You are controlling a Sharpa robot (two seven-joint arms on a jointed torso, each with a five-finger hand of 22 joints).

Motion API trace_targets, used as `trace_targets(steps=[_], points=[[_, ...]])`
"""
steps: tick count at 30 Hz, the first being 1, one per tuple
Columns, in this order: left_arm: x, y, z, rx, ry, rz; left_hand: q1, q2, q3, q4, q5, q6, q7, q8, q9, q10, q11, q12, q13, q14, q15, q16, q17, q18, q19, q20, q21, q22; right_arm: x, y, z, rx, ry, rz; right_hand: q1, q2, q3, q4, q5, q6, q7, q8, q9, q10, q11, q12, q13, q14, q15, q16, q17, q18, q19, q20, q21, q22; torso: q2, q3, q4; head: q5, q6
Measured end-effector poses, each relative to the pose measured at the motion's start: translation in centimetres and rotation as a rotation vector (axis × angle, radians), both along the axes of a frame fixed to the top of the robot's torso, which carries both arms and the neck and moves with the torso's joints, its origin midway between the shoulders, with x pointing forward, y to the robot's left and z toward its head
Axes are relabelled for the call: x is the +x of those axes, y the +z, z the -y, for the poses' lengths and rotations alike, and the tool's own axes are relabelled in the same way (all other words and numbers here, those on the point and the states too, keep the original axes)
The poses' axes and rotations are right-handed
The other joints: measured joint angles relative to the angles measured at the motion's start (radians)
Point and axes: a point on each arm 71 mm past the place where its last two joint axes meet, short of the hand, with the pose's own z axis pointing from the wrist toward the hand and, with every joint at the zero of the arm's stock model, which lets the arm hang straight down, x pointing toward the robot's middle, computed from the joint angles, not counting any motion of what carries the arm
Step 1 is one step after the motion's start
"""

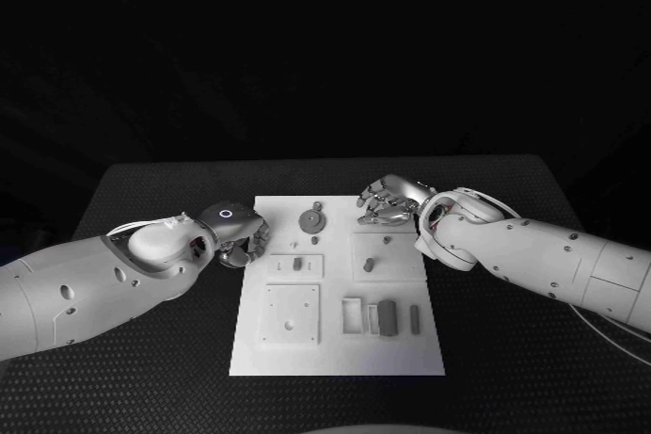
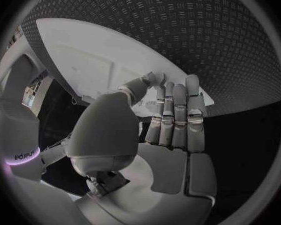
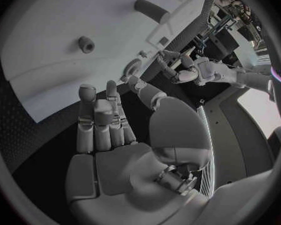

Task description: Assemble the parts on the task board

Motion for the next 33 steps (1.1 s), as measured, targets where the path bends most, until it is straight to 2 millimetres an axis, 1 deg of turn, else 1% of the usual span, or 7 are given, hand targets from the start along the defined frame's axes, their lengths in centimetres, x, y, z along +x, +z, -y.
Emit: trace_targets(steps=[3,19,22,25,27,29,33], points=[[0.00,-0.02,-0.03,0.003,0.001,0.000,0.000,0.008,0.000,0.000,0.000,0.006,0.002,0.000,0.000,0.004,-0.003,0.000,0.000,0.001,-0.001,0.000,0.000,0.000,0.000,0.000,0.000,0.000,0.00,0.00,0.01,0.000,0.000,0.000,0.000,0.000,0.000,0.000,0.000,0.000,0.000,0.000,-0.001,0.000,0.000,0.000,0.001,0.001,0.001,0.000,0.000,0.000,0.000,0.000,0.000,0.000,0.000,0.0000,0.0002,0.000,-0.001],[0.05,-0.11,-0.28,0.023,0.015,-0.003,0.013,0.021,-0.006,-0.006,0.000,0.013,0.006,0.004,0.001,0.021,0.000,0.004,-0.001,0.002,-0.001,0.000,0.001,0.001,0.000,0.000,0.000,0.000,0.00,0.00,0.02,0.000,0.000,0.000,0.000,0.000,0.000,0.000,0.000,-0.002,-0.002,0.004,-0.001,0.004,0.004,0.004,0.001,-0.002,-0.002,0.000,0.000,0.000,0.000,0.000,0.000,0.000,0.000,0.0000,0.0003,-0.002,-0.002],[0.05,-0.11,-0.20,0.024,0.014,-0.002,0.013,0.021,-0.006,-0.006,0.000,0.018,0.003,0.004,0.001,0.027,-0.001,0.004,-0.001,0.002,-0.001,0.000,0.002,0.002,0.000,0.000,0.000,0.001,0.00,-0.01,0.01,0.000,0.000,0.000,0.000,0.000,0.000,0.000,0.000,-0.002,-0.002,0.004,-0.001,0.004,0.004,0.004,0.001,-0.002,-0.002,0.000,0.000,0.000,-0.002,0.002,0.000,0.000,0.000,-0.0001,0.0002,-0.002,-0.003],[0.10,-0.12,-0.17,0.026,0.014,-0.001,0.014,0.028,-0.006,-0.006,0.000,0.020,0.005,0.004,0.001,0.029,0.000,0.004,-0.001,0.002,-0.001,0.000,0.002,0.002,0.000,0.000,0.000,0.001,0.00,-0.01,0.01,0.000,0.000,0.000,0.000,0.000,0.000,0.000,0.000,-0.002,-0.002,0.004,-0.001,0.004,0.004,0.004,0.001,-0.002,-0.002,0.000,0.000,0.000,-0.002,0.002,0.000,0.000,0.000,-0.0001,0.0002,-0.002,-0.003],[0.15,-0.12,-0.18,0.027,0.016,0.001,0.012,0.030,-0.006,-0.006,0.000,0.025,0.004,0.004,0.001,0.035,-0.004,0.008,-0.001,0.004,0.001,0.001,0.003,0.002,0.005,-0.003,0.000,0.001,0.00,-0.01,0.01,0.000,0.000,0.000,0.000,0.000,0.000,0.000,0.000,-0.002,-0.002,0.004,-0.001,0.004,0.004,0.004,0.001,-0.002,-0.002,0.000,0.000,0.000,-0.002,0.002,0.000,0.000,0.000,0.0000,0.0002,-0.002,-0.003],[0.19,-0.13,-0.20,0.028,0.018,0.002,0.012,0.030,-0.008,-0.003,0.000,0.030,-0.001,0.009,0.003,0.040,-0.003,0.009,-0.001,0.009,-0.002,0.005,0.004,0.002,0.009,-0.002,0.001,0.001,-0.01,-0.01,0.00,0.000,0.000,0.000,0.000,0.000,0.000,0.000,0.000,-0.002,-0.002,0.004,-0.001,0.004,0.004,0.004,0.001,-0.002,-0.002,0.000,0.000,0.000,-0.002,0.002,0.000,0.000,0.000,-0.0001,0.0002,-0.002,-0.004],[0.20,-0.13,-0.21,0.030,0.018,0.003,0.006,0.048,-0.013,0.002,0.000,0.041,-0.005,0.009,0.004,0.053,-0.007,0.013,-0.001,0.014,-0.007,0.008,0.008,0.002,0.015,-0.007,0.001,0.001,-0.02,0.00,-0.04,0.001,0.001,0.000,0.000,0.000,0.000,0.000,0.000,-0.001,-0.003,0.004,-0.001,0.004,0.004,0.004,0.001,-0.002,-0.002,0.000,0.000,0.000,-0.002,0.002,0.000,0.000,0.000,-0.0002,0.0003,0.000,-0.004]])
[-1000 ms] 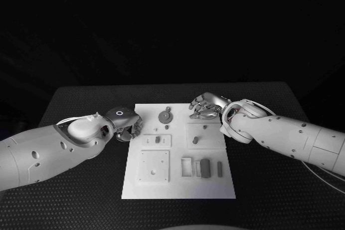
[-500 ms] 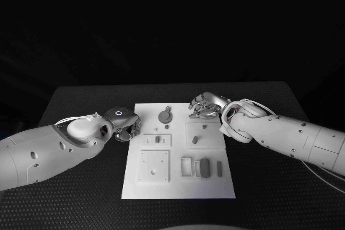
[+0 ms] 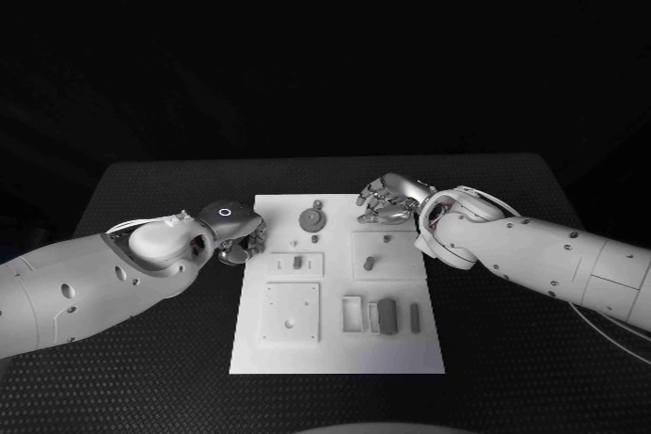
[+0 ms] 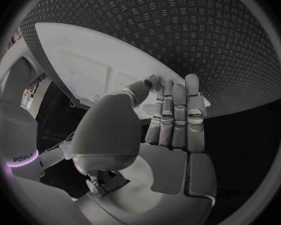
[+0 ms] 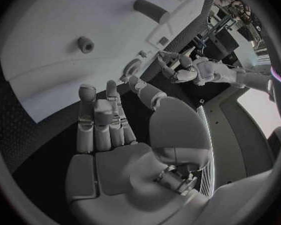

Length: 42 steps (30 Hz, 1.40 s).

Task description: Assemble the parts on the task board

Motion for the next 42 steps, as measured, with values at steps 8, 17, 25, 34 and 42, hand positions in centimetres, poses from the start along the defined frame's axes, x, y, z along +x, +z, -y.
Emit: trace_targets(steps=[8,17,25,34,42], points=[[-0.2,0.0,0.2,-0.003,-0.008,-0.001,0.000,0.033,-0.004,0.004,0.000,0.020,-0.016,0.009,0.001,0.024,-0.010,0.003,0.000,0.004,-0.004,0.008,0.005,0.000,0.004,-0.003,0.000,0.000,0.0,0.0,0.0,0.000,0.000,0.000,0.000,0.000,0.000,0.000,0.000,0.004,0.001,0.000,0.000,0.000,0.000,0.000,0.000,0.000,0.000,0.000,0.000,0.000,0.000,0.000,0.000,0.000,0.000,0.0005,-0.0002,0.001,-0.001],[-0.3,0.1,-0.2,-0.027,0.018,-0.017,-0.011,0.052,-0.016,0.000,0.004,0.036,-0.021,0.018,0.006,0.056,-0.020,0.010,0.001,0.023,-0.017,0.020,0.013,-0.001,0.021,-0.014,0.019,0.000,0.0,0.0,0.0,0.000,-0.001,0.000,0.000,0.000,0.000,0.000,0.000,0.004,0.001,0.000,0.000,0.000,0.000,0.000,0.000,0.002,0.002,0.000,0.000,0.000,0.000,0.000,0.000,0.000,0.000,0.0005,-0.0001,0.001,-0.001],[-0.2,0.2,-1.0,-0.098,0.109,-0.059,-0.028,0.065,-0.026,-0.004,0.073,0.040,-0.018,0.018,0.006,0.083,-0.032,0.017,0.007,0.034,-0.027,0.036,0.028,-0.015,0.035,-0.028,0.049,0.000,0.0,0.0,0.0,0.000,0.000,0.000,0.000,0.000,0.000,0.000,0.000,0.002,0.002,0.000,0.000,-0.001,0.000,0.000,0.001,0.002,0.002,0.000,0.000,0.000,0.000,0.000,0.000,0.000,0.000,0.0007,0.0000,0.003,0.000],[0.2,0.9,-2.2,-0.294,0.319,-0.184,-0.090,0.083,-0.025,-0.072,0.170,0.041,-0.019,0.024,0.006,0.099,-0.040,0.017,0.021,0.046,-0.033,0.047,0.048,-0.016,0.041,-0.034,0.085,0.000,0.0,0.0,0.1,0.000,-0.001,0.000,0.000,0.000,0.000,0.000,0.000,0.002,0.002,0.000,0.000,-0.002,-0.002,0.000,0.001,0.002,0.002,0.000,0.000,0.000,0.000,0.000,0.000,0.000,0.000,0.0013,0.0000,0.003,0.001],[0.2,1.2,-3.5,-0.502,0.570,-0.350,-0.128,0.100,-0.019,-0.113,0.197,0.042,-0.019,0.026,0.006,0.099,-0.040,0.017,0.030,0.047,-0.032,0.047,0.053,-0.017,0.037,-0.038,0.097,-0.001,-0.1,0.0,0.2,-0.001,-0.002,0.000,0.000,0.000,0.000,0.000,0.000,0.002,0.002,0.000,0.000,-0.002,-0.002,0.000,0.001,0.000,0.000,0.000,0.000,0.000,0.000,0.000,0.000,0.000,0.000,0.0026,0.0003,0.004,0.001]])
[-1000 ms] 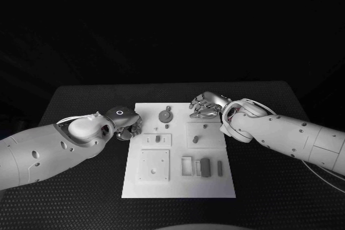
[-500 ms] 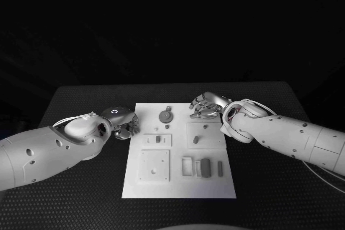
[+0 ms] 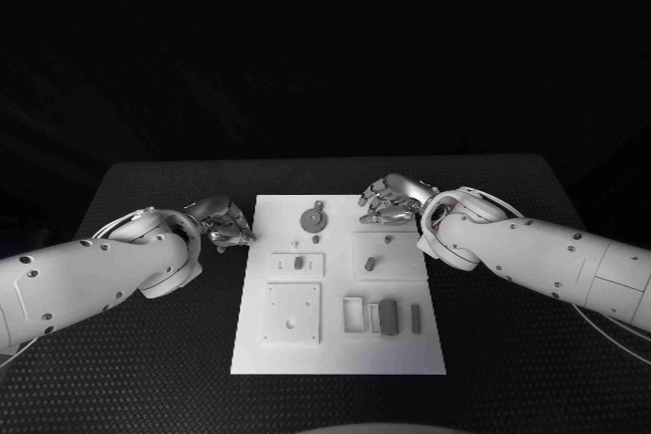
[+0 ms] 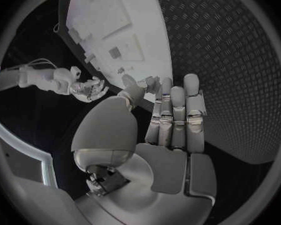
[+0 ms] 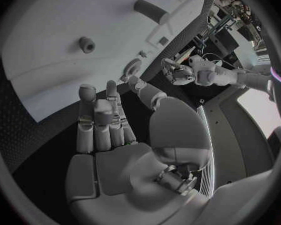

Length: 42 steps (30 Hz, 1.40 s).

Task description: Assemble the parts on the task board

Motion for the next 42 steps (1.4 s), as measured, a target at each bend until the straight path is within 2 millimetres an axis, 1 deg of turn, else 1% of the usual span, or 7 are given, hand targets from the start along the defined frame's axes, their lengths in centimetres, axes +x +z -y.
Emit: trace_targets(steps=[9,13,15,19,26,30,42], points=[[-1.2,-0.8,0.7,-0.141,0.143,-0.149,-0.034,0.010,0.001,-0.020,0.009,0.000,0.000,0.002,0.001,0.003,-0.001,0.000,0.012,0.000,0.000,0.000,0.006,-0.002,-0.004,0.000,0.007,0.000,0.0,0.0,0.0,0.000,0.000,0.000,0.000,0.000,0.000,0.000,0.000,0.000,0.000,0.000,-0.001,0.000,0.000,0.000,0.000,0.000,0.000,0.000,0.000,0.000,0.002,-0.002,0.000,0.000,0.000,0.0002,0.0000,0.000,0.000],[-1.6,-0.9,1.0,-0.162,0.177,-0.177,-0.070,0.025,0.000,-0.042,0.009,0.000,0.000,0.008,0.001,0.012,-0.006,0.019,0.047,-0.006,-0.006,0.029,0.020,-0.001,-0.004,0.000,0.040,0.000,0.0,0.0,0.0,0.000,0.000,0.000,0.000,0.000,0.000,0.000,0.000,0.001,-0.001,0.000,-0.001,0.000,0.000,0.000,0.000,0.000,0.000,0.000,0.000,0.000,0.001,-0.004,0.000,0.000,0.000,0.0000,0.0000,0.000,-0.002],[-1.8,-0.9,1.3,-0.169,0.187,-0.185,-0.090,0.029,0.005,-0.057,0.009,0.000,0.000,0.016,0.001,0.003,-0.011,0.067,0.078,-0.014,-0.014,0.066,0.028,-0.001,-0.005,-0.005,0.075,0.000,0.0,0.0,0.0,0.000,0.000,0.000,0.000,0.000,0.000,0.000,0.000,0.001,-0.002,0.000,-0.001,0.000,0.000,0.000,0.000,0.000,0.000,0.000,0.000,0.000,0.000,-0.005,0.000,0.000,0.000,-0.0007,0.0000,0.000,-0.003],[-2.1,-0.9,1.7,-0.172,0.195,-0.189,-0.114,0.033,0.012,-0.064,0.009,0.000,0.000,0.027,0.001,-0.049,-0.028,0.220,0.156,-0.013,-0.031,0.145,0.027,-0.016,-0.004,-0.025,0.176,0.001,0.0,0.0,0.0,0.000,0.000,0.000,0.000,0.000,0.000,0.000,0.000,0.001,-0.002,0.000,-0.001,-0.002,-0.002,0.000,0.000,0.000,0.000,0.000,0.000,0.000,-0.002,-0.006,0.000,0.000,0.000,-0.0012,-0.0001,-0.001,-0.003],[-2.4,-0.9,2.7,-0.162,0.186,-0.182,-0.139,0.035,0.023,-0.052,0.009,0.000,0.000,0.035,0.002,-0.075,-0.038,0.399,0.217,-0.011,-0.043,0.225,0.010,-0.017,-0.012,-0.041,0.291,0.000,0.0,0.0,0.0,0.000,0.000,0.000,0.000,0.000,0.000,0.000,0.000,0.000,-0.004,0.000,-0.001,-0.002,-0.002,0.000,0.000,0.000,0.000,0.000,0.000,0.000,-0.002,-0.006,0.000,0.000,0.001,-0.0021,-0.0005,-0.002,-0.005],[-2.6,-0.9,3.4,-0.144,0.164,-0.169,-0.155,0.040,0.023,-0.038,0.008,0.000,0.000,0.039,0.009,-0.077,-0.040,0.462,0.226,-0.016,-0.048,0.258,0.001,-0.017,-0.019,-0.049,0.330,0.000,-0.1,0.0,0.0,0.001,0.001,0.000,0.000,0.000,0.000,0.000,0.000,0.000,-0.004,0.000,-0.001,-0.002,-0.002,0.000,0.000,0.000,0.000,0.000,0.000,0.000,-0.002,-0.006,0.000,0.000,0.001,-0.0021,-0.0008,-0.002,-0.007],[-2.9,-0.7,5.0,-0.041,0.092,-0.087,-0.203,0.061,0.020,0.000,0.008,0.003,-0.004,0.041,0.034,-0.072,-0.051,0.534,0.219,-0.014,-0.047,0.294,-0.017,-0.017,-0.019,-0.049,0.376,0.000,-0.1,0.0,0.0,0.001,0.001,0.000,0.000,0.000,0.000,0.000,0.000,0.000,-0.004,0.000,-0.001,-0.002,-0.002,0.000,0.000,0.002,0.002,0.000,0.000,0.000,-0.003,-0.004,0.000,0.000,0.001,-0.0018,-0.0009,-0.004,-0.012]])
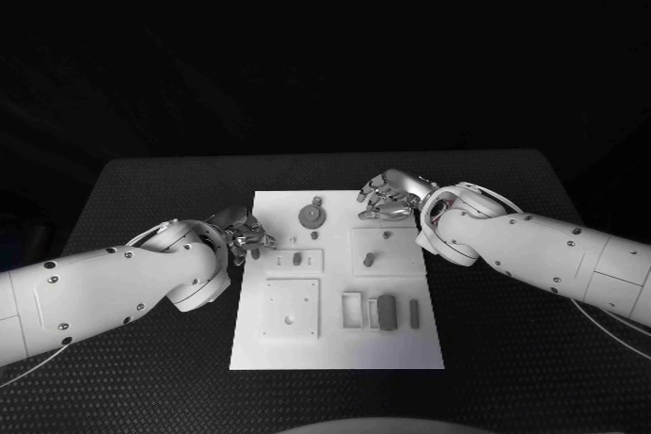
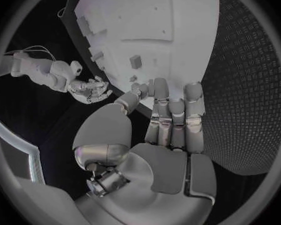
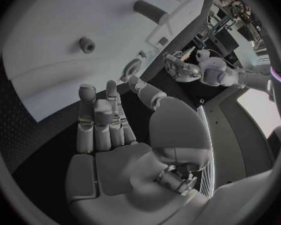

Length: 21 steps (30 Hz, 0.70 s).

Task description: Assemble the parts on the task board

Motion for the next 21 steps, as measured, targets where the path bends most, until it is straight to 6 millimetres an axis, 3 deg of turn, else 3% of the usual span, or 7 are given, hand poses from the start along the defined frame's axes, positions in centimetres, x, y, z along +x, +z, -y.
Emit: trace_targets(steps=[8,10,11,15,21], points=[[-0.12,-0.16,0.51,0.038,-0.026,0.003,-0.019,0.019,0.002,-0.007,0.021,0.007,-0.007,0.008,-0.003,0.008,-0.008,0.027,-0.017,0.012,-0.002,0.016,-0.011,0.000,0.009,-0.009,0.023,0.000,0.00,0.00,-0.01,0.000,0.000,0.000,0.000,0.000,0.000,0.000,0.000,0.000,0.005,0.000,0.000,0.003,0.003,0.000,0.000,0.000,0.000,0.000,0.000,0.000,0.000,0.000,0.000,0.000,0.000,0.0000,0.0001,-0.001,-0.003],[-0.16,-0.22,0.72,0.044,-0.034,-0.002,-0.022,-0.011,0.098,0.006,-0.094,0.010,-0.010,0.008,-0.003,0.013,-0.013,0.040,-0.029,0.018,-0.001,0.023,-0.018,0.000,0.010,-0.009,0.032,0.000,0.00,0.00,-0.02,0.000,0.000,0.000,0.000,0.000,0.000,0.000,0.000,0.000,0.005,0.000,0.000,0.003,0.003,0.000,0.000,0.000,0.000,0.000,0.000,0.000,0.000,0.000,0.000,0.000,0.000,-0.0001,0.0002,-0.001,-0.004],[-0.18,-0.24,0.81,0.046,-0.037,-0.005,-0.030,-0.023,0.139,0.010,-0.129,0.012,-0.012,0.008,-0.003,0.014,-0.014,0.047,-0.036,0.018,-0.001,0.027,-0.022,0.000,0.011,-0.010,0.039,0.000,0.00,0.00,-0.02,0.000,0.000,0.000,0.000,0.000,0.000,0.000,0.000,0.000,0.005,0.000,0.000,0.003,0.003,0.000,0.000,0.000,0.000,0.000,0.000,0.000,0.000,0.000,0.000,0.000,0.000,0.0000,0.0002,-0.001,-0.004],[-0.26,-0.35,1.02,0.056,-0.048,-0.017,-0.040,-0.033,0.187,0.009,-0.144,0.012,-0.012,0.008,-0.002,0.014,-0.014,0.055,-0.047,0.019,-0.002,0.030,-0.029,0.000,0.011,-0.010,0.042,0.000,0.00,0.00,-0.02,0.000,0.000,0.000,0.000,0.000,0.000,0.000,0.000,0.000,0.005,0.000,0.000,0.003,0.003,0.000,0.000,0.000,0.000,0.000,0.000,0.000,0.000,0.000,0.000,0.000,0.000,-0.0006,0.0004,-0.001,-0.005],[-0.22,-0.57,1.04,0.076,-0.056,-0.032,-0.052,-0.038,0.203,0.016,-0.144,0.014,-0.014,0.008,-0.001,0.014,-0.015,0.058,-0.051,0.019,-0.002,0.030,-0.031,0.000,0.011,-0.010,0.046,0.000,0.00,0.00,-0.03,0.000,0.000,0.000,0.000,0.000,0.000,0.000,0.000,0.000,0.005,0.000,0.000,0.002,0.002,0.000,0.000,0.000,0.000,0.000,0.000,0.000,0.000,0.000,0.000,0.000,0.000,-0.0007,0.0008,-0.001,-0.008]])
